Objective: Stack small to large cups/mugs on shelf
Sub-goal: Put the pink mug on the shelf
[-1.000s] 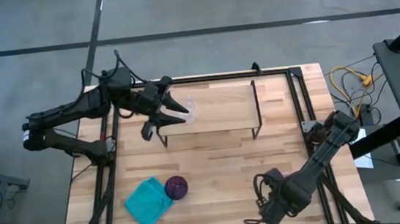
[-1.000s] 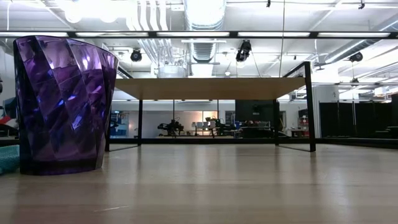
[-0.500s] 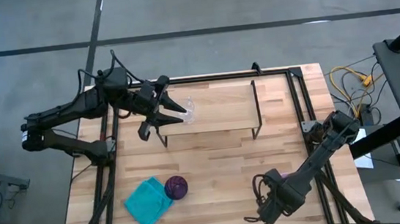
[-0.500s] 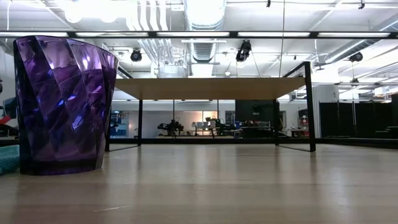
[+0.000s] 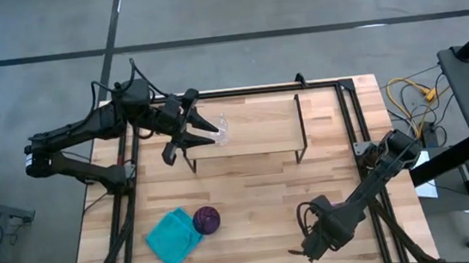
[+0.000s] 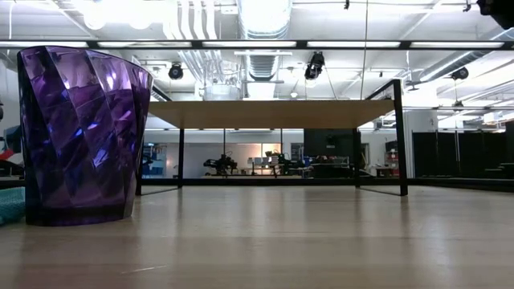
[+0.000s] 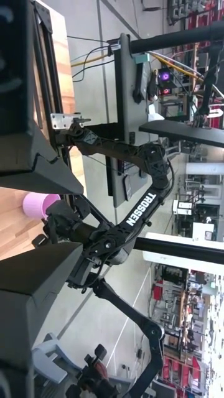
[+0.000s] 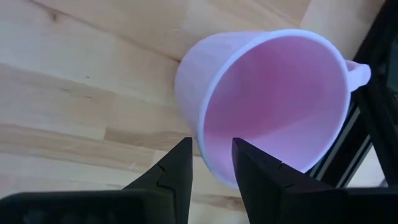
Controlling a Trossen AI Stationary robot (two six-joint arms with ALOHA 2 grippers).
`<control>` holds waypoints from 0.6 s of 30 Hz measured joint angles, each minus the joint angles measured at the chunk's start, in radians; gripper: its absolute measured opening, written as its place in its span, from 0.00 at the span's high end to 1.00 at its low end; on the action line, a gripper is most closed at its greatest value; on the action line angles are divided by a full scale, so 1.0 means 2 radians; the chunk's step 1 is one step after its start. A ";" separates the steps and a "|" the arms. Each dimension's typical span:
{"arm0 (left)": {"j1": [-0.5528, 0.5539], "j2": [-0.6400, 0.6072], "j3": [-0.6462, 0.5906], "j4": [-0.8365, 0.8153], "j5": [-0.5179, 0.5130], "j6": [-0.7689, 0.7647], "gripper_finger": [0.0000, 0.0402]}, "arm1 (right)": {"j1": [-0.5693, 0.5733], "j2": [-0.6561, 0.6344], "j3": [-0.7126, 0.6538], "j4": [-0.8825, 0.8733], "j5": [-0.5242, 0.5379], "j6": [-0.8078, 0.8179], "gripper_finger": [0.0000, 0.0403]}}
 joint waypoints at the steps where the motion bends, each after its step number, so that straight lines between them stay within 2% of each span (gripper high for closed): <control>1: 0.000 0.000 0.000 0.000 0.000 0.000 0.69 | 0.000 0.000 0.000 0.000 0.000 0.000 0.73; 9: 0.000 0.000 0.000 0.001 -0.001 0.000 0.69 | 0.000 0.000 -0.019 0.045 0.000 -0.023 0.79; 14: 0.000 0.000 0.000 0.002 -0.002 0.000 0.69 | 0.000 0.000 -0.050 0.119 0.000 -0.027 0.87; 18: 0.000 0.000 0.000 0.002 -0.002 0.000 0.69 | 0.000 0.000 -0.057 0.121 0.000 -0.037 0.96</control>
